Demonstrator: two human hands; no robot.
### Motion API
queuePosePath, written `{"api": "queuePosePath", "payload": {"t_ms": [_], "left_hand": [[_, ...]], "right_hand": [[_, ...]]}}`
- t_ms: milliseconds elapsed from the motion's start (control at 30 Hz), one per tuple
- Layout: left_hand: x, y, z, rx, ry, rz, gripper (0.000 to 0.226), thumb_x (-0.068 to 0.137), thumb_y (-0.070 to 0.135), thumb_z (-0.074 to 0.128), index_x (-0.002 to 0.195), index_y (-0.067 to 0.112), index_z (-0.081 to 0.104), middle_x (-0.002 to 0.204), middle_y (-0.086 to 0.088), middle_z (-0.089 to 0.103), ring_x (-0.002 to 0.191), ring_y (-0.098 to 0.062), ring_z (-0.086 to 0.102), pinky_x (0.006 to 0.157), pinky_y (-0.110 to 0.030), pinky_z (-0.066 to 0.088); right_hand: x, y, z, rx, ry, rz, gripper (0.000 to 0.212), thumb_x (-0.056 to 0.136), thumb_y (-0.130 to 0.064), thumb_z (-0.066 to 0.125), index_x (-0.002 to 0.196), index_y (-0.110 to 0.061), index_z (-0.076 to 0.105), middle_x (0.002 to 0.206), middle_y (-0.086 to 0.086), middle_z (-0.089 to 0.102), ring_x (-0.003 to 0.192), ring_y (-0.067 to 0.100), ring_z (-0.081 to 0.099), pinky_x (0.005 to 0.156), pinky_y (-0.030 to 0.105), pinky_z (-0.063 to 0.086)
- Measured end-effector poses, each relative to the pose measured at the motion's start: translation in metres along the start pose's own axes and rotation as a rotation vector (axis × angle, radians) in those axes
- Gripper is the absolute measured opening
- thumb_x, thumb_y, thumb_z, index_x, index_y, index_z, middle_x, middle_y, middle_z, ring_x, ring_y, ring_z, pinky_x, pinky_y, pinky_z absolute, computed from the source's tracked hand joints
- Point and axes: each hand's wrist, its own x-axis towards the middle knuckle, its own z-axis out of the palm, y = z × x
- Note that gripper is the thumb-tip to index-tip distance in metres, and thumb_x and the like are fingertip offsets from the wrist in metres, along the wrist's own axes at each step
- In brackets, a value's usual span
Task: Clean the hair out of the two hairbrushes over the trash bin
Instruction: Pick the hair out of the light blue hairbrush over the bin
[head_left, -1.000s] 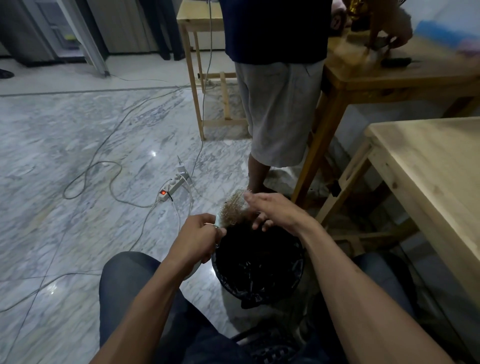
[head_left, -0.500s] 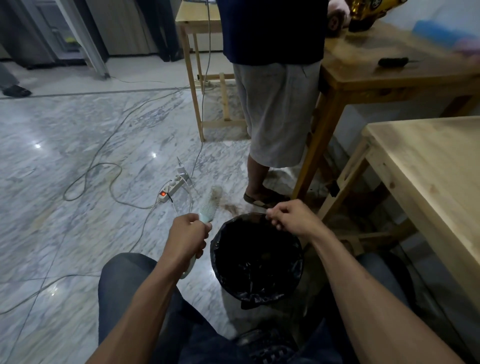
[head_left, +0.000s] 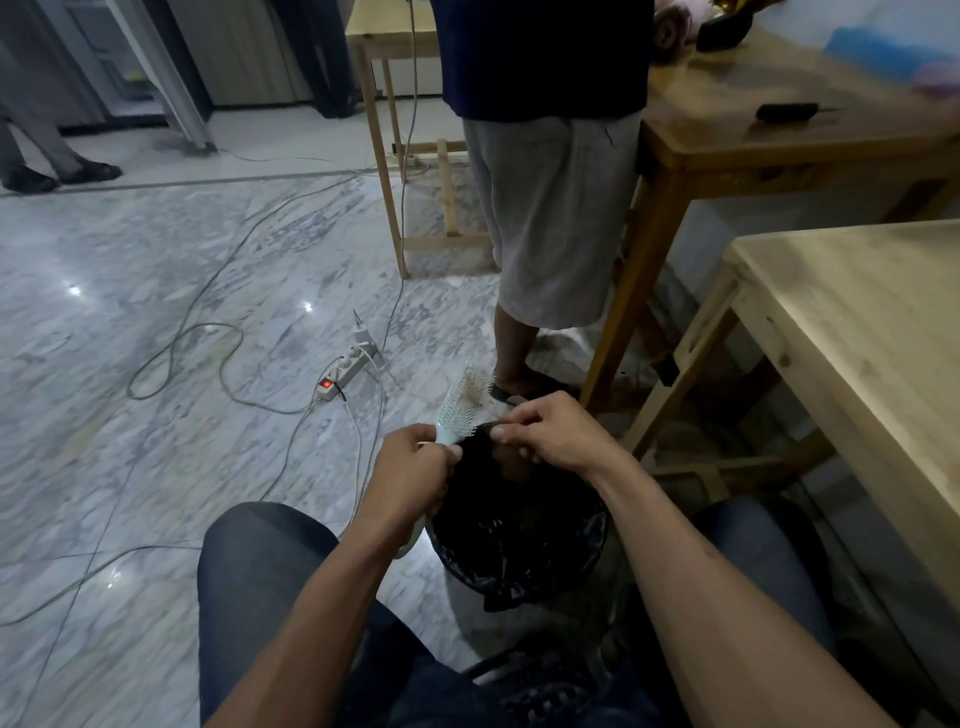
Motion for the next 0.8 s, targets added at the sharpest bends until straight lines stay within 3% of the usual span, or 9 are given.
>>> {"api": "queuePosePath", "payload": {"t_ms": [100,233,333,433,500,533,633,733,800], "left_hand": [[0.002,0.004,-0.005,-0.073,0.042,0.013,0.014,0.090,0.001,0.058,0.079,0.007,0.063,0.059,-0.007,0.047,0.042,-0.016,0.037,0.045,-0.026,0.028],[0.007,0.007,-0.008,-0.235,0.112,0.018,0.006,0.092,0.001,0.057,0.086,0.003,0.059,0.069,-0.011,0.046,0.043,-0.018,0.037,0.043,-0.027,0.030],[0.007,0.007,-0.006,-0.182,0.102,0.079,0.005,0.091,0.005,0.058,0.087,0.004,0.061,0.067,-0.010,0.047,0.045,-0.019,0.038,0.045,-0.030,0.031],[0.006,0.001,-0.003,-0.001,0.097,0.160,0.011,0.090,0.010,0.060,0.087,0.019,0.064,0.059,0.000,0.053,0.044,-0.013,0.044,0.050,-0.031,0.034],[0.008,-0.005,-0.001,0.114,0.102,0.190,0.012,0.089,0.013,0.061,0.091,0.025,0.064,0.061,0.004,0.055,0.043,-0.009,0.046,0.050,-0.028,0.036],[0.009,-0.008,0.000,0.141,0.105,0.190,0.013,0.088,0.014,0.061,0.094,0.025,0.064,0.062,0.005,0.055,0.044,-0.008,0.046,0.050,-0.026,0.036],[0.011,-0.016,0.003,0.148,0.090,0.158,0.012,0.085,0.015,0.061,0.094,0.022,0.066,0.062,0.003,0.056,0.044,-0.008,0.046,0.048,-0.025,0.035],[0.010,-0.019,0.010,0.151,0.060,0.153,0.009,0.084,0.016,0.061,0.090,0.019,0.067,0.057,0.001,0.057,0.041,-0.010,0.045,0.046,-0.029,0.034],[0.008,-0.018,0.016,0.152,0.040,0.154,0.012,0.081,0.019,0.060,0.090,0.021,0.068,0.057,0.000,0.061,0.043,-0.014,0.050,0.045,-0.030,0.036]], "right_hand": [[-0.001,0.008,-0.005,-0.038,0.088,0.041,0.012,0.091,-0.020,0.079,0.087,-0.008,0.082,0.057,-0.003,0.064,0.048,0.002,0.055,0.053,0.015,0.047],[-0.002,0.028,-0.009,-0.191,0.188,0.147,0.010,0.088,-0.020,0.082,0.090,-0.011,0.084,0.065,0.007,0.074,0.054,0.008,0.064,0.056,0.018,0.054],[-0.001,0.036,-0.011,-0.224,0.215,0.235,0.011,0.089,-0.016,0.080,0.097,-0.009,0.083,0.068,0.004,0.074,0.058,0.009,0.068,0.053,0.016,0.052],[0.001,0.029,-0.015,-0.183,0.047,0.353,0.027,0.095,-0.005,0.071,0.122,-0.008,0.075,0.104,0.009,0.076,0.081,0.016,0.073,0.062,0.025,0.062],[0.002,0.020,-0.020,-0.192,-0.134,0.426,0.059,0.095,-0.002,0.062,0.150,-0.020,0.053,0.140,0.007,0.061,0.097,0.025,0.071,0.069,0.037,0.066],[0.001,0.014,-0.024,-0.213,-0.184,0.455,0.070,0.093,-0.004,0.060,0.157,-0.027,0.041,0.148,0.010,0.054,0.097,0.029,0.073,0.072,0.041,0.066],[-0.001,-0.006,-0.033,-0.155,-0.123,0.448,0.069,0.096,-0.008,0.051,0.160,-0.024,0.033,0.153,0.018,0.048,0.078,0.027,0.080,0.067,0.037,0.066],[0.000,-0.015,-0.031,0.054,-0.031,0.288,0.044,0.103,-0.026,0.056,0.146,-0.019,0.052,0.138,0.007,0.058,0.064,0.017,0.075,0.054,0.027,0.058],[-0.001,-0.014,-0.023,0.214,-0.097,0.227,0.044,0.101,-0.043,0.061,0.137,-0.018,0.060,0.129,0.004,0.067,0.063,0.016,0.072,0.049,0.023,0.053]]}}
